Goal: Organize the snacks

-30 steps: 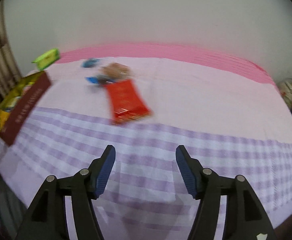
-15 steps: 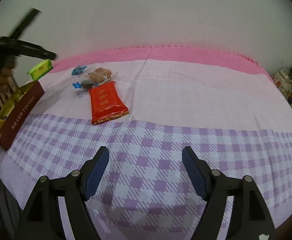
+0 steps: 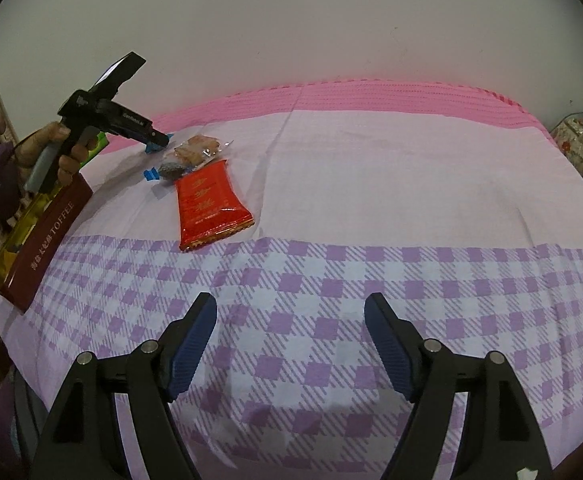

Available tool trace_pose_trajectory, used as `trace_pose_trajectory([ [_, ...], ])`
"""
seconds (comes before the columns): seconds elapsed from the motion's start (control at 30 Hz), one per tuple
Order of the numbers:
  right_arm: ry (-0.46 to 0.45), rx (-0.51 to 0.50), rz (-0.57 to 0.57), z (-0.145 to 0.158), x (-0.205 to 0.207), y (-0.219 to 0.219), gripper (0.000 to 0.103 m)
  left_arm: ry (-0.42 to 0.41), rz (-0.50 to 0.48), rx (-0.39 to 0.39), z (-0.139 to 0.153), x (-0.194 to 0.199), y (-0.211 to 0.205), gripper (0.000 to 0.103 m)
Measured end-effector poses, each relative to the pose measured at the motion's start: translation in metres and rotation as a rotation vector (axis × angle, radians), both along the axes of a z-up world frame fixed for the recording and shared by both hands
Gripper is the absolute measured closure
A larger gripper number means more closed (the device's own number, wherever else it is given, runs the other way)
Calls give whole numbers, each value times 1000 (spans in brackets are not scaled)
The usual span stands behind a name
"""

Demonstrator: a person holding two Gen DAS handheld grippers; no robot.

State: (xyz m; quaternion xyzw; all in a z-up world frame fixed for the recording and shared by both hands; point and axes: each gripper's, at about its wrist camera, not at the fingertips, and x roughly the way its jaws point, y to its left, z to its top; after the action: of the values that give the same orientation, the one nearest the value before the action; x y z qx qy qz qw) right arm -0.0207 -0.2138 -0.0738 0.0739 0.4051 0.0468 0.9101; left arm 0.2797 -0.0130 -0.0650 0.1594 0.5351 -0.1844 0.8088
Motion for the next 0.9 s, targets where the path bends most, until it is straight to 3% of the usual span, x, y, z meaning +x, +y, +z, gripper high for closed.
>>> trace_pose_trajectory([
  [0.07,1,0,-5,0,0,0,29,-20,11,14,5,-17,-2,72],
  [0.2,-18,37,13,4,-1,-2,28,-51,25,-48,33,-65,3,72],
  [0.37,-31,58,114,17,23,9,22,-29,45,-169,67,-126,17,72],
  [0.5,-53,5,245,27,59,34,19,-2,72,-253,83,-167,35,72],
  [0.67,4,-67,326,12,108,55,19,-50,91,-251,101,-205,55,71],
  [0.83,22,-133,365,3,130,70,19,-63,143,-264,111,-228,81,71],
  [0.9,47,-145,387,-3,140,76,24,-70,153,-264,116,-238,90,71],
])
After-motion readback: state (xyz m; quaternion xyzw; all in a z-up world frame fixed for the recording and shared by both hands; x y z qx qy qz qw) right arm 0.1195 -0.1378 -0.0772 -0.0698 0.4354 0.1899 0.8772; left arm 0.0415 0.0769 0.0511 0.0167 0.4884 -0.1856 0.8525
